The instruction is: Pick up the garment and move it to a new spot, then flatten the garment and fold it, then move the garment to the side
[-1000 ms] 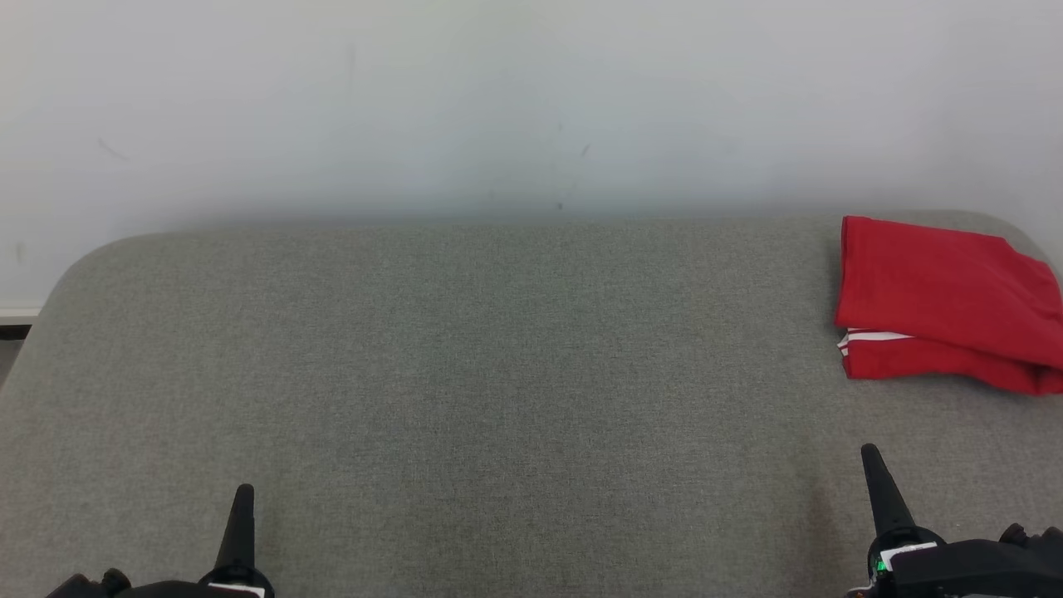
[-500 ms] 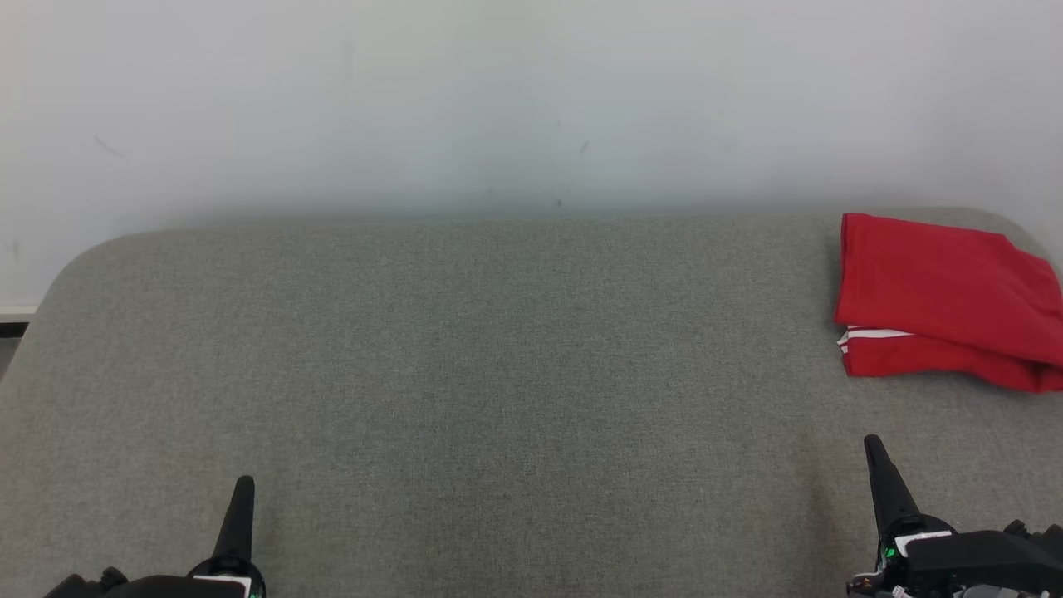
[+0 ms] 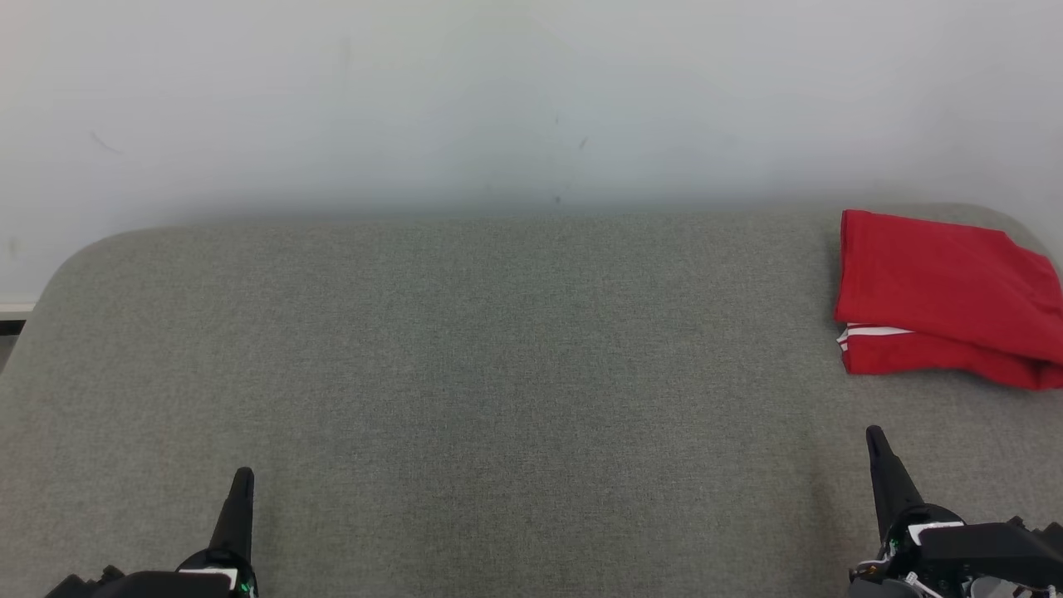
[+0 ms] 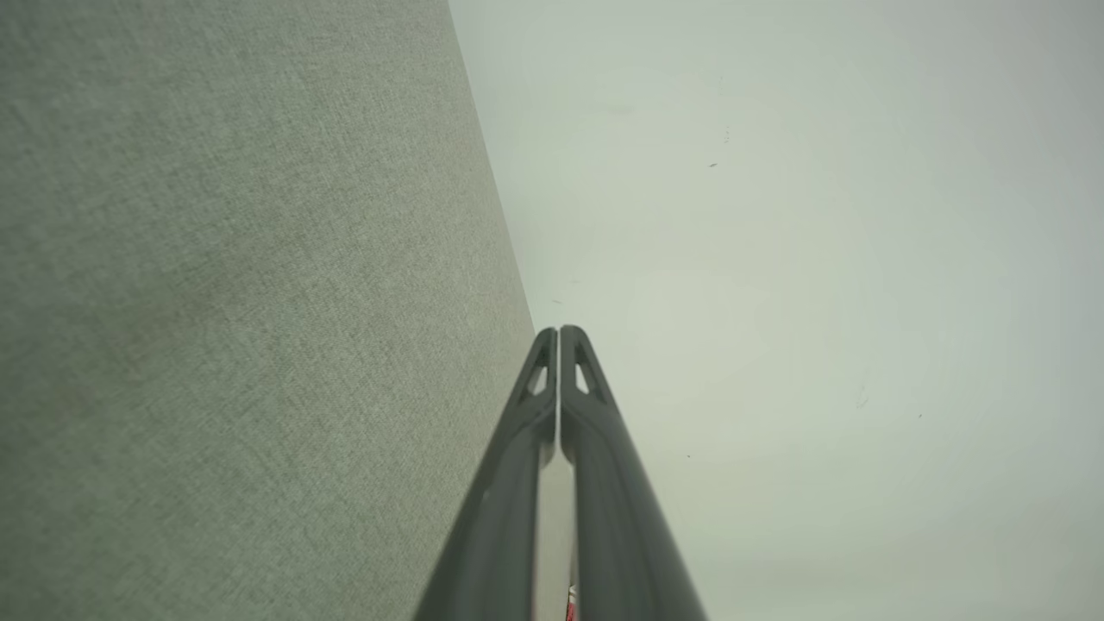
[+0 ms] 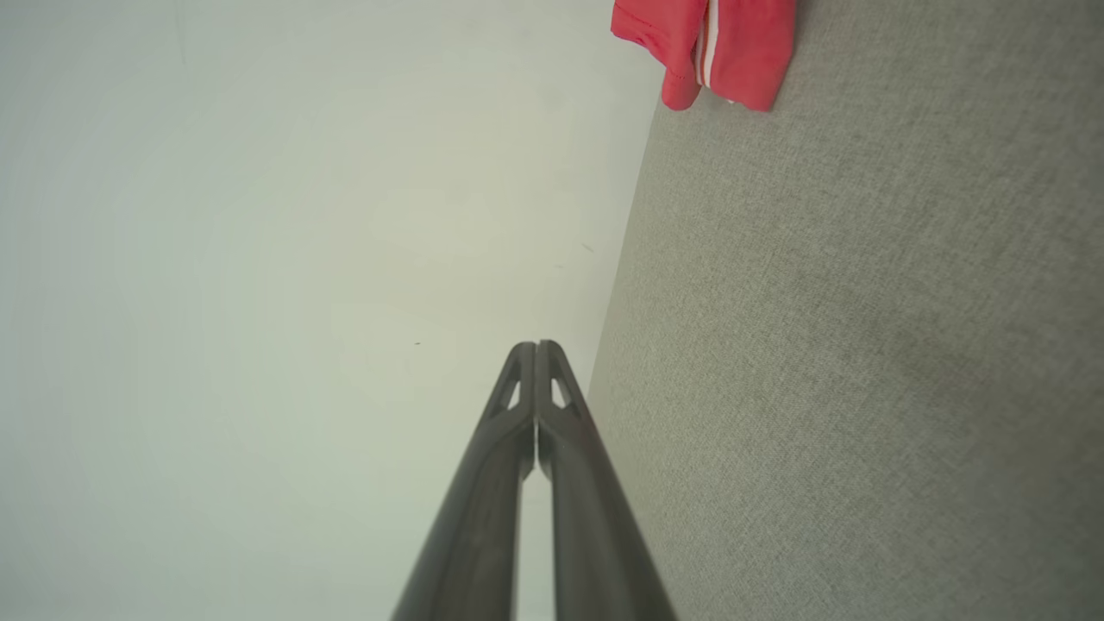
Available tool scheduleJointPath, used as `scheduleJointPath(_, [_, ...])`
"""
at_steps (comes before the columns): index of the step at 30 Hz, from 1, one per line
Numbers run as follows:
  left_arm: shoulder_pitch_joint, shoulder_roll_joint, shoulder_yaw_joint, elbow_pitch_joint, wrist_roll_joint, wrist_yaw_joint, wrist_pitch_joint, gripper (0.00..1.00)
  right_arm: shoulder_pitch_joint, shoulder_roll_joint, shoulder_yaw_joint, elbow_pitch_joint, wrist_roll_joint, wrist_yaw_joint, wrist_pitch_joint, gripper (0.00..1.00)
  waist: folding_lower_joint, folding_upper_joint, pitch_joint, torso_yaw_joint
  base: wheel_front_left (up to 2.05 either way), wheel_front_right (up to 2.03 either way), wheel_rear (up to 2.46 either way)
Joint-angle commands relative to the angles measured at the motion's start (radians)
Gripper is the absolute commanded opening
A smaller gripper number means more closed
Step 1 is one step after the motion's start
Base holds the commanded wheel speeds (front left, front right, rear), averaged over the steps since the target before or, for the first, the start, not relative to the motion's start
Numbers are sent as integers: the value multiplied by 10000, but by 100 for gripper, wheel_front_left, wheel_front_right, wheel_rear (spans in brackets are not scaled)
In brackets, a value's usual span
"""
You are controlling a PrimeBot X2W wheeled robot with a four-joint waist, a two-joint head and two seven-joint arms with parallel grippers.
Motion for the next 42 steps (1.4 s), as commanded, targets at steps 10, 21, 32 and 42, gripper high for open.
scheduleJointPath(10, [-251, -82, 155, 71, -928, -130, 224, 0, -246, 20, -131, 79, 877, -19, 198, 0, 0, -1, 46, -15, 0, 0, 0])
scheduleJointPath(21, [-313, -133, 243, 117, -1536, -166, 365, 0, -349, 41, -206, 157, 1446, -21, 335, 0, 0, -1, 84, -28, 0, 0, 0])
scheduleJointPath(32, [-308, -130, 237, 110, -1518, -166, 355, 0, -344, 58, -226, 155, 1386, -21, 338, 0, 0, -1, 84, -28, 0, 0, 0])
scheduleJointPath(42, [-306, -130, 234, 108, -1519, -166, 354, 0, -345, 74, -247, 155, 1360, -21, 353, 0, 0, -1, 84, -28, 0, 0, 0])
